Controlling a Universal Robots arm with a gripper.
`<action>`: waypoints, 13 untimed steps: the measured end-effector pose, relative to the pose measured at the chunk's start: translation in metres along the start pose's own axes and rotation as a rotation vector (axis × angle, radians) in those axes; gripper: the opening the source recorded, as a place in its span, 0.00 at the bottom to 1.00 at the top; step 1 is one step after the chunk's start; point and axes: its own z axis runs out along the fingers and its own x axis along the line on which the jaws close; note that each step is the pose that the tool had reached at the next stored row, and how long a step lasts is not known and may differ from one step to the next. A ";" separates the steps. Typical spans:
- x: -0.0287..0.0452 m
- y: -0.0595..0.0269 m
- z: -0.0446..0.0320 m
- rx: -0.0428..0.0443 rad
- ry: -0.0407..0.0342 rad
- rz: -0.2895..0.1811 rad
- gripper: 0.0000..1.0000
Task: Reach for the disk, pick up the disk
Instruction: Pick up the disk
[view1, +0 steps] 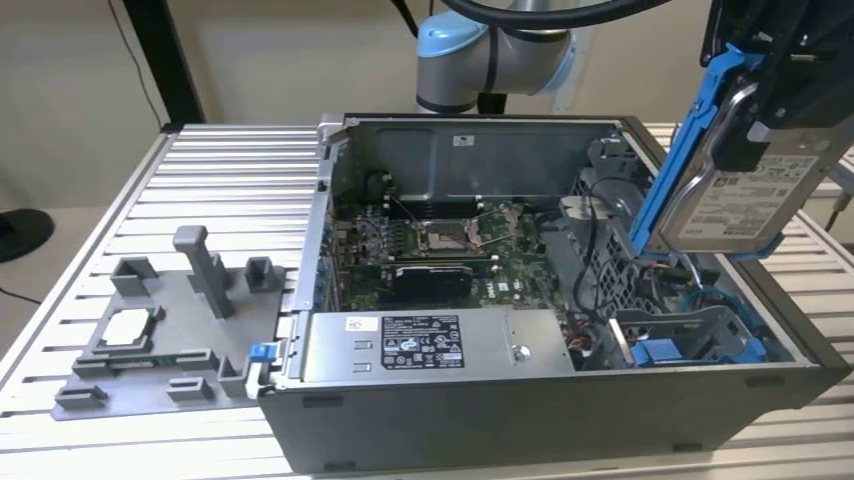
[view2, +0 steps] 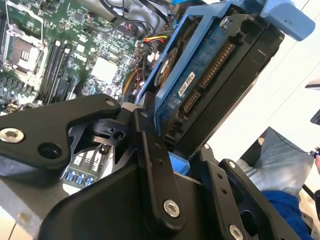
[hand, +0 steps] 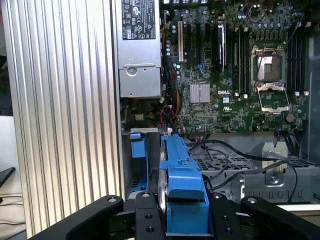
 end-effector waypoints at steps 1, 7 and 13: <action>0.0000 0.0000 0.0000 0.0000 0.0000 0.000 0.00; 0.0002 0.0000 0.0002 0.0000 0.0001 0.000 0.00; 0.0016 -0.0004 0.0012 -0.0008 0.0001 0.000 0.00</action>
